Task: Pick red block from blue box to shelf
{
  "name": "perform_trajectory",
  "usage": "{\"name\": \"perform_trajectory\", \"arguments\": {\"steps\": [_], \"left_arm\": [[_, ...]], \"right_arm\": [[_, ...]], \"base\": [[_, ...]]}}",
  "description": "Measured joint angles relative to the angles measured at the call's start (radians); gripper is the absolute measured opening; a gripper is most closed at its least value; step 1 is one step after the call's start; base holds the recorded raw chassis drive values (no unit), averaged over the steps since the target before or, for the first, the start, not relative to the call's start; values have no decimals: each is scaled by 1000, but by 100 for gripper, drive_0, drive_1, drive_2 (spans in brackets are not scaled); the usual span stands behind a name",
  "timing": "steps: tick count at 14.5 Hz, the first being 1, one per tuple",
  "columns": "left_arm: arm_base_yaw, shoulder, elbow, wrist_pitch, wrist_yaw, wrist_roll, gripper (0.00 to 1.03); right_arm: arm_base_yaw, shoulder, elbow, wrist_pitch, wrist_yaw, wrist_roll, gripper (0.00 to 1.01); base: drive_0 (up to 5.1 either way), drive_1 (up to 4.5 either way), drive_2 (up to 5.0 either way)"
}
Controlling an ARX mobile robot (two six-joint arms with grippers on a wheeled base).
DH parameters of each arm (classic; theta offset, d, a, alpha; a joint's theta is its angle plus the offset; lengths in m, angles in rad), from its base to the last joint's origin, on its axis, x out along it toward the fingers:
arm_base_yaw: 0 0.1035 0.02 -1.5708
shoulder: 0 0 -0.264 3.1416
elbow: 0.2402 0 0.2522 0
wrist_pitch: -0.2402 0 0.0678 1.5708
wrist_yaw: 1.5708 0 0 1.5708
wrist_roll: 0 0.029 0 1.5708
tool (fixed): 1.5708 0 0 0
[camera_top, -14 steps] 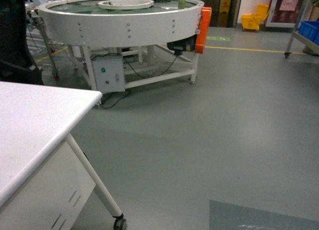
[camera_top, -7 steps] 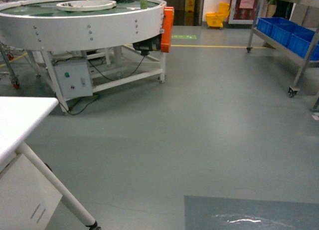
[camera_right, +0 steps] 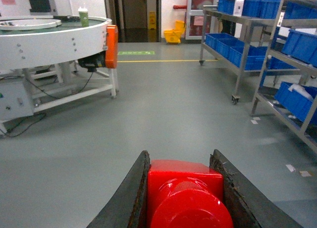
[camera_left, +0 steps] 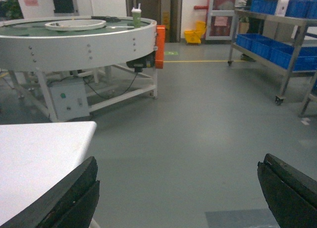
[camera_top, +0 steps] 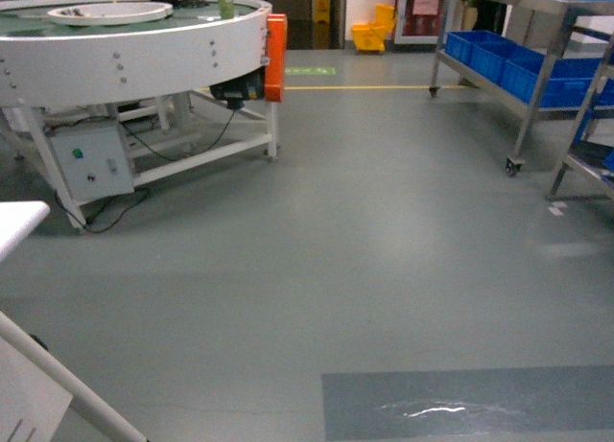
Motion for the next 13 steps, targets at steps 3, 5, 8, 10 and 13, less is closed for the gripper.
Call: {"name": "perform_trajectory", "arguments": {"steps": [3,5,8,10,13], "left_arm": [[0,0,0,0,0,0,98],[0,0,0,0,0,0,98],[0,0,0,0,0,0,98],[0,0,0,2,0,0,98],[0,0,0,-3,0,0,98]], "right_arm": [[0,0,0,0,0,0,29],[0,0,0,0,0,0,29],[0,0,0,1,0,0,29],[0,0,0,4,0,0,29],[0,0,0,-1,0,0,29]], "base": [[-143,-143,-143],[-143,-143,-143],[-29,144,-202],[-12,391,-415],[-2,402,-406]]}}
